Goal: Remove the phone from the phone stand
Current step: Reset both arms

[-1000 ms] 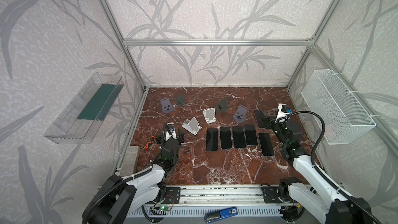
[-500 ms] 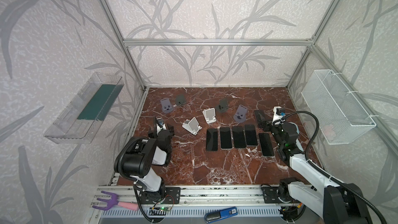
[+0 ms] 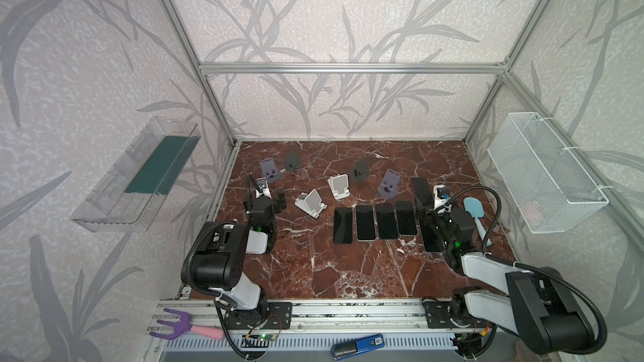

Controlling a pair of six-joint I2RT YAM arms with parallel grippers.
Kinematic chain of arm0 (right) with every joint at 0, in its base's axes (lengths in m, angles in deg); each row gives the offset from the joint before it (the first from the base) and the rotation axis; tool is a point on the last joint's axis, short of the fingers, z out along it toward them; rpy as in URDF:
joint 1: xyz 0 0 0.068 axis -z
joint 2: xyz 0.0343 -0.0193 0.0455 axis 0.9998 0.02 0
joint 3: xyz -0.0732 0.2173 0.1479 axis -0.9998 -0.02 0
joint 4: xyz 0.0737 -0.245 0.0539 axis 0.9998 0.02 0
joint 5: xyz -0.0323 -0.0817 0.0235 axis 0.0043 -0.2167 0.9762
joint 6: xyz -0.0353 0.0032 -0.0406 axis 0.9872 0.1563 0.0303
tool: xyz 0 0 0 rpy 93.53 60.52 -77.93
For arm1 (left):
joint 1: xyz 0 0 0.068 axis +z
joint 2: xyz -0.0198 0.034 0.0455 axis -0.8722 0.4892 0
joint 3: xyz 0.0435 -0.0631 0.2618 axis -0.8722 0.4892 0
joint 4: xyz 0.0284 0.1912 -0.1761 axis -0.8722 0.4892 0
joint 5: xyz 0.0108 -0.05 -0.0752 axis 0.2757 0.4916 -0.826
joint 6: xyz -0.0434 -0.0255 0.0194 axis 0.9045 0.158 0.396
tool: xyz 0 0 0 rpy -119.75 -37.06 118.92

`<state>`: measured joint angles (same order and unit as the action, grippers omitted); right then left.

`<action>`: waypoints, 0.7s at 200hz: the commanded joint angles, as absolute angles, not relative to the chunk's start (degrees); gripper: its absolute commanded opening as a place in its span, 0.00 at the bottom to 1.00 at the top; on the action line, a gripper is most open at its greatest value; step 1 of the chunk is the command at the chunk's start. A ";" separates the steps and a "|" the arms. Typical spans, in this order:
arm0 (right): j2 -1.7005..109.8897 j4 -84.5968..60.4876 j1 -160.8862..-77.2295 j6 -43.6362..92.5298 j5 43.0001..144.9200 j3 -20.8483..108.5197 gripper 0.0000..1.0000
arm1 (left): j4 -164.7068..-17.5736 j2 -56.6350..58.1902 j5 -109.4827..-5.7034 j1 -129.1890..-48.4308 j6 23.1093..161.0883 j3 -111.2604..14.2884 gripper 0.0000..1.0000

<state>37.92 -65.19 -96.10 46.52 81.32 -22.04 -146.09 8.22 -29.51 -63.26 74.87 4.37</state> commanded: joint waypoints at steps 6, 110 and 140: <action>50.89 -78.80 -96.38 49.89 83.50 -21.67 0.99 | -146.00 7.79 -30.50 -63.02 74.88 4.67 0.99; 55.90 -64.24 -95.71 46.33 77.95 -10.64 0.99 | -145.99 7.79 -30.52 -63.08 74.88 4.67 0.99; 56.67 -67.28 -96.24 46.96 77.58 -11.47 0.99 | -146.01 7.79 -30.55 -63.02 74.88 4.62 0.99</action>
